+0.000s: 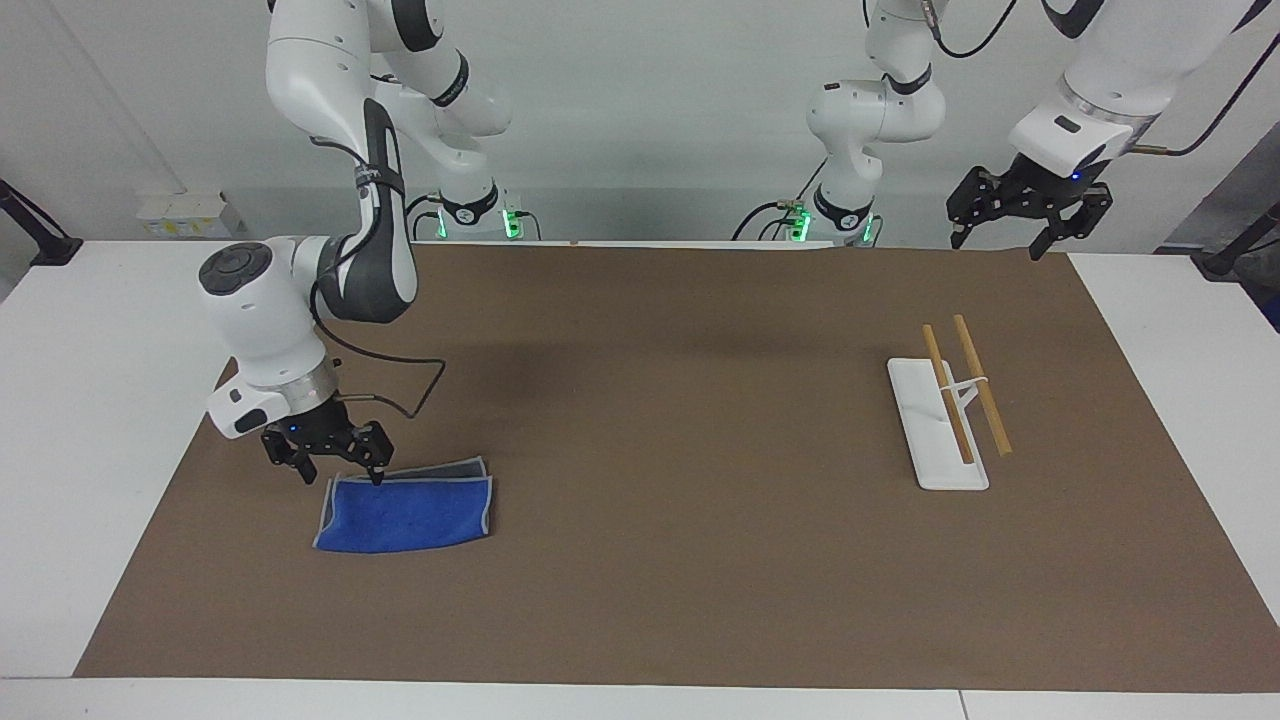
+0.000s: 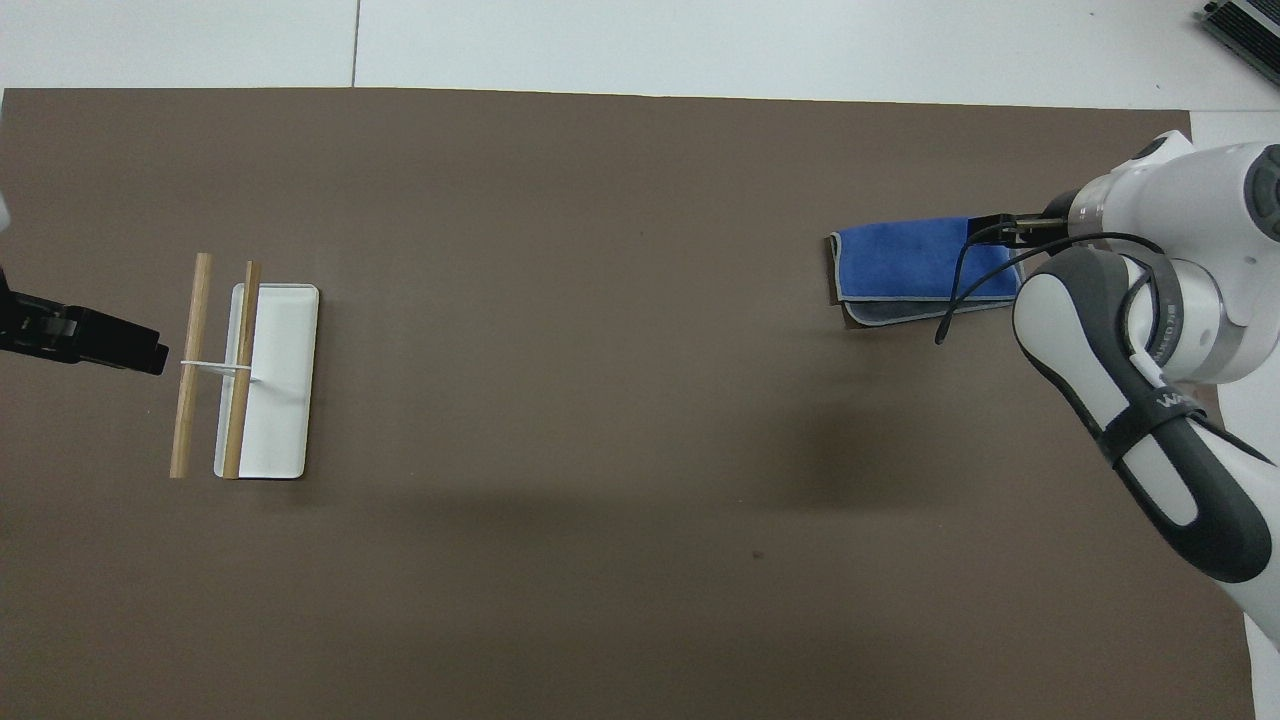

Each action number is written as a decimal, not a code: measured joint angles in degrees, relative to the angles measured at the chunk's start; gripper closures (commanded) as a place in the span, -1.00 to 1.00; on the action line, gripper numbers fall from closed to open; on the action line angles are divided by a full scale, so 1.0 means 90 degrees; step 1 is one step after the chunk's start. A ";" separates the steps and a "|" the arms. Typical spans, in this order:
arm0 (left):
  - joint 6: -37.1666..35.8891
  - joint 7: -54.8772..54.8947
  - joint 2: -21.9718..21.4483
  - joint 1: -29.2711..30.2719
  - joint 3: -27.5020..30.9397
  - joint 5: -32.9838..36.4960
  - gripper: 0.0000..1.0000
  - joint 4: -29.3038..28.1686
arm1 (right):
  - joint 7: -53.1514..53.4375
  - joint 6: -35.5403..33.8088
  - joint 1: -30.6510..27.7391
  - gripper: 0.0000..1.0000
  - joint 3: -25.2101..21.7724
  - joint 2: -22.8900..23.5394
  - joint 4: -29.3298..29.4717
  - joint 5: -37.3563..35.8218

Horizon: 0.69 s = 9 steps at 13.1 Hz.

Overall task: Right arm passes towel to left arm to hang
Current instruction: 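Lower the right gripper onto the blue towel edge and grasp it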

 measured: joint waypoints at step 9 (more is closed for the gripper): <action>0.0000 0.0000 0.0000 0.0000 0.0000 0.0000 -1.00 0.0000 | -0.0241 0.1219 -0.0241 -1.00 -0.0009 0.0798 -0.0015 0.0000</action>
